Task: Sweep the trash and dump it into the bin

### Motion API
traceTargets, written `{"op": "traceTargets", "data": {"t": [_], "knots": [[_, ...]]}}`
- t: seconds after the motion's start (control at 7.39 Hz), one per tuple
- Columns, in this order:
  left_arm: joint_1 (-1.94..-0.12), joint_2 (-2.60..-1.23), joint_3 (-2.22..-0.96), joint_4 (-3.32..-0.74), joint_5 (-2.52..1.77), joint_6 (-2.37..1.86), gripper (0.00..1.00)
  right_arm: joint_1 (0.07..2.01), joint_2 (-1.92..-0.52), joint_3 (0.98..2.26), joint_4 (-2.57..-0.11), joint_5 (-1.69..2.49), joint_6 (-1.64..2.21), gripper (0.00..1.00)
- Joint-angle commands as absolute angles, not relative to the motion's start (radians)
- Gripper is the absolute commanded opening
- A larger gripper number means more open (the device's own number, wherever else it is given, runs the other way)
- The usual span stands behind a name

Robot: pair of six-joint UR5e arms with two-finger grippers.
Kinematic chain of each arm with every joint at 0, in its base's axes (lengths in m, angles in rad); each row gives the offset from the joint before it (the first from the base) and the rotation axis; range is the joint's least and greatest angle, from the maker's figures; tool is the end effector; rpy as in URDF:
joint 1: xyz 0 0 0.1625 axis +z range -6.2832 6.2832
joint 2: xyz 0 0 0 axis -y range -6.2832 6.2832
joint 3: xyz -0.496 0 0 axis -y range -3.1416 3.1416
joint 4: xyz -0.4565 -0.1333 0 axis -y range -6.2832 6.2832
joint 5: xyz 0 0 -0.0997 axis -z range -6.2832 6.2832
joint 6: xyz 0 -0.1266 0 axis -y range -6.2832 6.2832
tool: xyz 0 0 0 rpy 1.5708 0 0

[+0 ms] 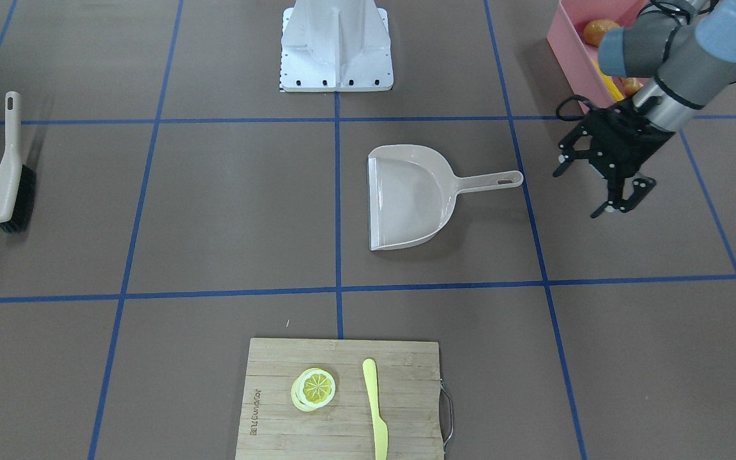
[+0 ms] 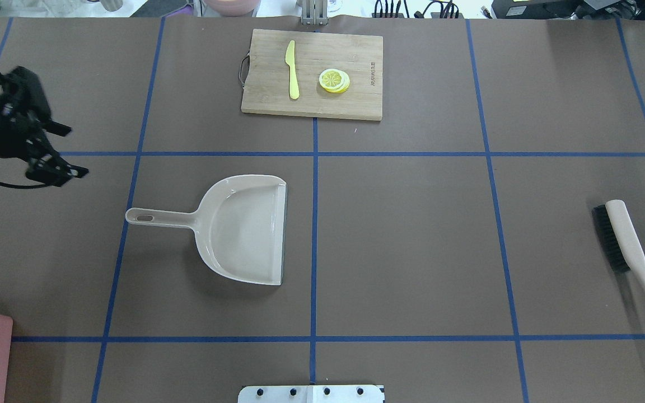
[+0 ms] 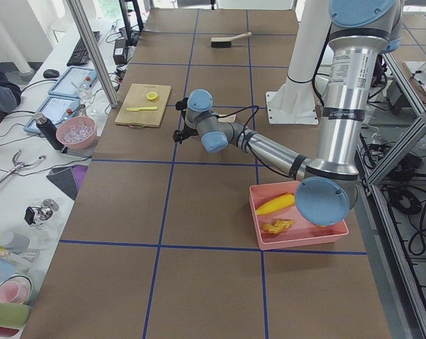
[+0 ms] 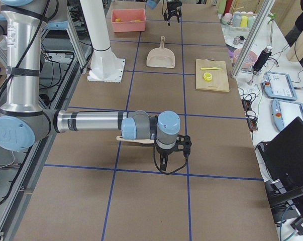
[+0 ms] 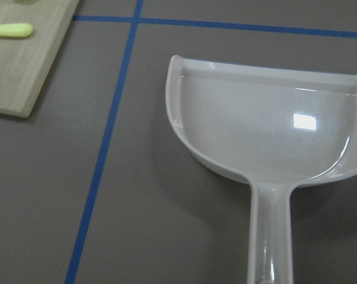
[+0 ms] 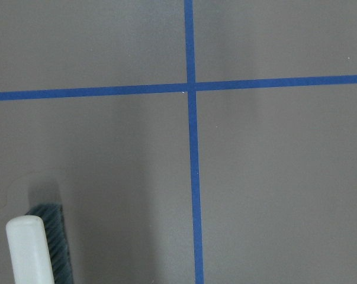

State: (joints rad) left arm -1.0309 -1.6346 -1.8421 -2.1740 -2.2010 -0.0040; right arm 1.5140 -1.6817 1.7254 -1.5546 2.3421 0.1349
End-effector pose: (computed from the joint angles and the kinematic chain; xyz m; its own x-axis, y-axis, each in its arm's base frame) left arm 0.2602 -0.5484 0.4874 0.4499 0.8210 -0.3516 -0.3021 0.5104 0.8052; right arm 0.0162 -0.5079 0.7202 0.7146 0.0524 0.6975 -0.0398 0.9986 -0.0343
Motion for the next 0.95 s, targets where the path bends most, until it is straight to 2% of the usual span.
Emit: {"op": "traceTargets", "data": {"t": [0.0,0.14,0.41,0.81], "knots": [[-1.249,-1.496,-1.841,-2.068,-2.285,-0.055,0.98,1.514,-1.683,1.724,-1.554,2.342,0.135,1.0],[-1.369,-1.426,-1.841,-2.007,-2.295,-0.052,0.98,1.514,-1.683,1.724,-1.554,2.342,0.135,1.0],[-1.547,-1.372,-1.85,-1.799,-2.357,-0.048,0.98,1.516,-1.681,1.724,-1.555,2.344,0.135,1.0],[-1.594,-1.354,-1.855,-1.524,-2.365,-0.058,0.98,1.514,-1.681,1.726,-1.555,2.344,0.137,1.0]]}}
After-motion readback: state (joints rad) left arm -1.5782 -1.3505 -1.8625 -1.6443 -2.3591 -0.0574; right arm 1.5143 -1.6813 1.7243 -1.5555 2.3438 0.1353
